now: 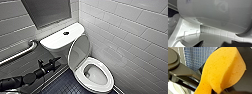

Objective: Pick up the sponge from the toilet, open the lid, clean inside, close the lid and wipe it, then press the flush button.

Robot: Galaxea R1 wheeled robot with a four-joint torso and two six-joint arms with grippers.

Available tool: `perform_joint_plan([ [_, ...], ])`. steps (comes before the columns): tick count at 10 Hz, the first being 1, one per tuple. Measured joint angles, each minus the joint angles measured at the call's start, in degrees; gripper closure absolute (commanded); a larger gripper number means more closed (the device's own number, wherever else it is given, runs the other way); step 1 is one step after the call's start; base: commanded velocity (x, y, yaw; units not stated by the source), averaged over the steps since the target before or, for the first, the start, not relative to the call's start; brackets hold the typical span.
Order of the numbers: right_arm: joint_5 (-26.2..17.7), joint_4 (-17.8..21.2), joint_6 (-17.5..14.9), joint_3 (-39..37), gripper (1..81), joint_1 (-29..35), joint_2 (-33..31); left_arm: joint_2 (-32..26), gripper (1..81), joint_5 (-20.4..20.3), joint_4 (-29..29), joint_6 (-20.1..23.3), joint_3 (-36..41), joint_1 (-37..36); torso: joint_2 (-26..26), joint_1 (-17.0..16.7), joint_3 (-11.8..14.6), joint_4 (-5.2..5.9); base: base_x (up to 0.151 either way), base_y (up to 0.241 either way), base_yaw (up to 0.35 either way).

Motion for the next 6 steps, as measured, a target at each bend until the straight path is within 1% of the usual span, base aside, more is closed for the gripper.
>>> perform_joint_plan([
  [2,-0.18,-0.11,0.00,-0.35,81.1,0.00,0.30,0.11,1.0,7.42,4.07,0.18,0.83,3.61,0.00,0.00,0.00,0.00,0.000,0.000,0.000],
  [3,-0.33,-0.17,0.00,-0.40,81.1,0.20,0.78,-1.05,1.0,9.90,6.83,0.24,0.88,5.71,0.00,0.00,0.00,0.00,0.000,0.000,0.000],
  [4,-0.38,-0.52,-0.02,-0.40,81.1,0.30,1.08,-2.15,1.0,13.26,10.01,0.29,0.88,6.72,0.00,0.00,0.00,0.00,0.000,0.000,0.000],
  [5,-0.38,-0.61,0.00,-0.62,81.1,0.26,1.05,-2.01,1.0,17.87,13.45,0.63,0.88,7.39,0.00,0.00,0.00,0.00,0.000,0.000,0.000],
  [6,-0.35,-0.61,0.00,-0.85,81.1,0.20,0.94,-1.57,1.0,23.37,18.58,1.10,0.91,8.90,0.00,0.00,0.00,0.00,0.000,0.000,0.000],
])
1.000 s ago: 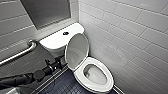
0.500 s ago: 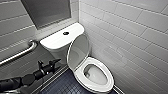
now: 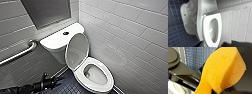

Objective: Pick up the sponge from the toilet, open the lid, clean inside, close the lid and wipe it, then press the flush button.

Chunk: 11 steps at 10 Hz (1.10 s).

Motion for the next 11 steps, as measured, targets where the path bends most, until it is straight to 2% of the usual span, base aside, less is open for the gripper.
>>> perform_joint_plan([
  [1,-0.02,0.00,0.00,-0.33,81.1,-0.11,0.04,0.09,1.0,6.84,6.97,0.24,0.10,2.26,0.00,0.00,0.00,0.00,0.000,0.000,0.000],
  [2,-0.02,0.00,0.00,-0.96,81.1,-0.06,0.01,0.33,1.0,11.50,12.68,0.89,0.73,4.66,0.00,0.00,0.00,0.00,0.000,0.000,0.000],
  [4,-0.06,0.00,0.00,-1.84,81.1,-0.06,0.06,1.49,1.0,16.64,21.57,2.93,2.74,10.03,0.02,0.00,0.00,0.00,0.000,0.000,0.000],
  [6,0.02,0.00,0.00,-2.80,81.1,-0.02,0.94,2.34,1.0,19.43,27.97,3.43,3.08,15.87,1.68,-1.05,0.00,0.00,0.000,0.000,0.000],
  [9,0.05,0.02,0.02,-5.62,81.1,-0.06,2.54,7.30,1.0,20.70,34.69,4.52,2.32,22.75,7.63,-4.83,0.00,0.00,0.000,0.000,0.000],
  [11,0.02,0.00,0.02,-7.30,81.1,-0.91,3.06,11.93,1.0,20.83,37.52,4.90,-2.85,26.25,11.19,-7.04,0.74,0.00,0.000,0.000,0.000],
])
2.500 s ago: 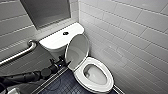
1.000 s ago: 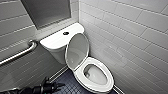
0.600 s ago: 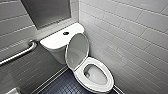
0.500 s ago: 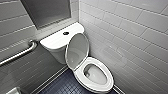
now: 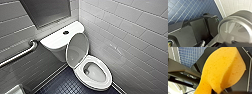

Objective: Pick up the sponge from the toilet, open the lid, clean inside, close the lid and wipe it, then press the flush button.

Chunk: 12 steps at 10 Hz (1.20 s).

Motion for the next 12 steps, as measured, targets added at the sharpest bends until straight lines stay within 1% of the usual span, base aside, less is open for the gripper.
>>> perform_joint_plan([
  [1,-0.09,0.00,0.02,-0.27,81.1,-0.27,0.34,1.94,1.0,0.17,0.65,0.48,-2.69,1.82,1.58,-1.01,1.40,0.00,0.000,0.000,0.000],
  [3,-0.07,-0.02,0.00,-1.99,81.1,-0.27,1.55,4.99,1.0,0.24,1.30,1.50,-7.33,4.24,5.60,-3.65,5.53,0.00,0.000,0.000,0.000],
  [4,-0.18,-0.07,-0.02,-2.80,81.1,-0.29,2.13,6.81,1.0,0.24,1.58,2.24,-9.64,4.88,7.17,-4.70,7.10,0.00,0.000,0.000,0.000],
  [6,-0.57,-0.13,0.00,-4.28,81.1,-0.60,3.40,10.51,1.0,0.09,1.80,2.82,-13.30,7.39,8.18,-5.42,8.08,0.00,0.000,0.000,0.000],
  [8,-0.60,-0.18,0.27,-7.14,81.1,-0.57,3.97,11.93,1.0,0.28,1.99,3.01,-18.08,8.48,8.00,-5.49,8.08,0.00,0.000,0.000,0.000],
  [9,-0.68,-0.13,0.49,-9.45,81.1,-0.55,4.66,12.90,1.0,0.28,2.05,4.25,-20.80,9.29,8.02,-5.51,8.08,0.00,0.000,0.000,0.000],
  [11,-2.12,0.22,1.55,-10.50,81.1,-0.61,6.05,15.17,1.0,0.26,2.16,7.28,-25.41,12.40,8.02,-5.51,8.11,0.00,0.000,0.000,0.000],
  [12,-2.08,1.74,1.62,-10.89,81.1,-0.99,6.34,16.63,1.0,0.22,2.16,7.84,-27.83,13.51,8.02,-5.53,8.11,0.00,0.000,0.000,0.000],
])
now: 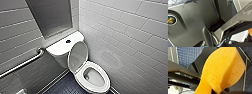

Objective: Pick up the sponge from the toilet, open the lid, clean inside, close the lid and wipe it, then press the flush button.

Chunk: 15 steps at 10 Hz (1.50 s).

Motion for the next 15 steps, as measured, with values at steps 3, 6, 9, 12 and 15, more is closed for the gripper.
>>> perform_joint_plan([
  [3,-0.01,1.50,-0.30,-3.89,81.1,-0.66,1.77,2.84,1.0,-0.50,-1.88,1.12,-8.24,1.45,0.00,0.00,0.00,0.00,0.000,0.000,0.000],
  [6,-0.12,1.39,-0.33,-4.90,81.1,-0.50,2.49,5.92,1.0,-4.18,-5.85,2.76,-14.08,6.75,0.00,0.00,0.02,0.00,0.000,0.000,0.000],
  [9,0.07,1.39,-0.11,-2.38,81.1,-0.09,0.43,8.18,1.0,-7.30,-14.51,13.51,-21.03,8.51,0.00,-0.05,0.05,0.00,0.000,0.000,0.000],
  [12,-0.04,1.39,-0.11,5.12,81.1,1.27,-3.41,11.24,1.0,-7.98,-31.77,31.71,-28.72,8.79,0.00,-0.09,0.05,0.00,0.000,0.000,0.000],
  [15,-0.06,1.39,-0.13,15.68,81.1,5.51,-11.72,11.35,1.0,-8.79,-35.49,38.49,-29.90,8.74,0.00,-0.09,0.05,0.00,0.000,0.000,0.000],
])
